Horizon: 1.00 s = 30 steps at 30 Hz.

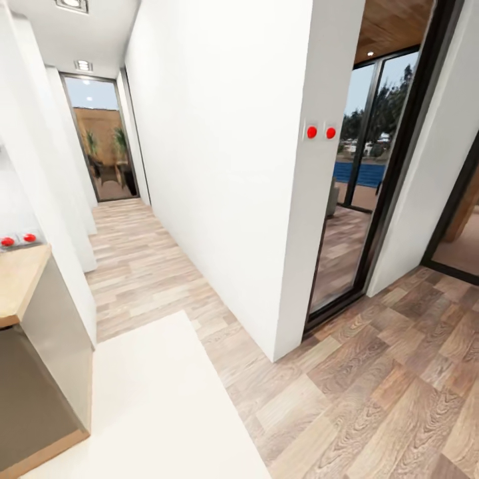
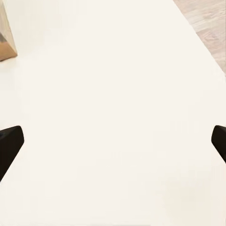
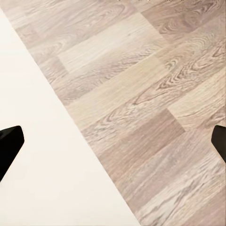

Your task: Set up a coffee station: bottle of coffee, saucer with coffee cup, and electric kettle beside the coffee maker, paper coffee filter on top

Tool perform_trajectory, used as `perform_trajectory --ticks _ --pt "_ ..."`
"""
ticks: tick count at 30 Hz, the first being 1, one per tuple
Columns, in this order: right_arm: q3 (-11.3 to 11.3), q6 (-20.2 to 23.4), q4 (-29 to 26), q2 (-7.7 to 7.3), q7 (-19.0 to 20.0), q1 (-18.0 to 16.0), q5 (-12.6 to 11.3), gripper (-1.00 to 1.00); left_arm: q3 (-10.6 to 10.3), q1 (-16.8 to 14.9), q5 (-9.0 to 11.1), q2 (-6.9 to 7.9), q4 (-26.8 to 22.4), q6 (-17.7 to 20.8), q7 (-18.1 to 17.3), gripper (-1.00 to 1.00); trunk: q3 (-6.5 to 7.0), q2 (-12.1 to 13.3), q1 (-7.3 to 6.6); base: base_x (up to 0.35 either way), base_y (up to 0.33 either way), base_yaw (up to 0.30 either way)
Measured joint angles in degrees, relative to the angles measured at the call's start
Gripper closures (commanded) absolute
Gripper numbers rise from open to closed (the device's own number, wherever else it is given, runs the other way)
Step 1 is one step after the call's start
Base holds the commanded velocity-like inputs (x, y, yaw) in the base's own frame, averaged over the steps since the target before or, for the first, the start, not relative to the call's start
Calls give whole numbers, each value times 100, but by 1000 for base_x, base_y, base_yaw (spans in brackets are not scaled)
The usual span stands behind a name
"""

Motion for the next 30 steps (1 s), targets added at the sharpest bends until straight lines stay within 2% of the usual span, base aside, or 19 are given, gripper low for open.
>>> perform_trajectory --ticks 8,30 --pt "0 0 0 0 0 0 1 -100 0 0 11 11 2 -5 2 -100 -26 0 0 0 0 272" --pt "0 0 0 0 0 0 3 -100 9 -3 12 5 2 0 14 -100 297 881 -483 0 0 272"
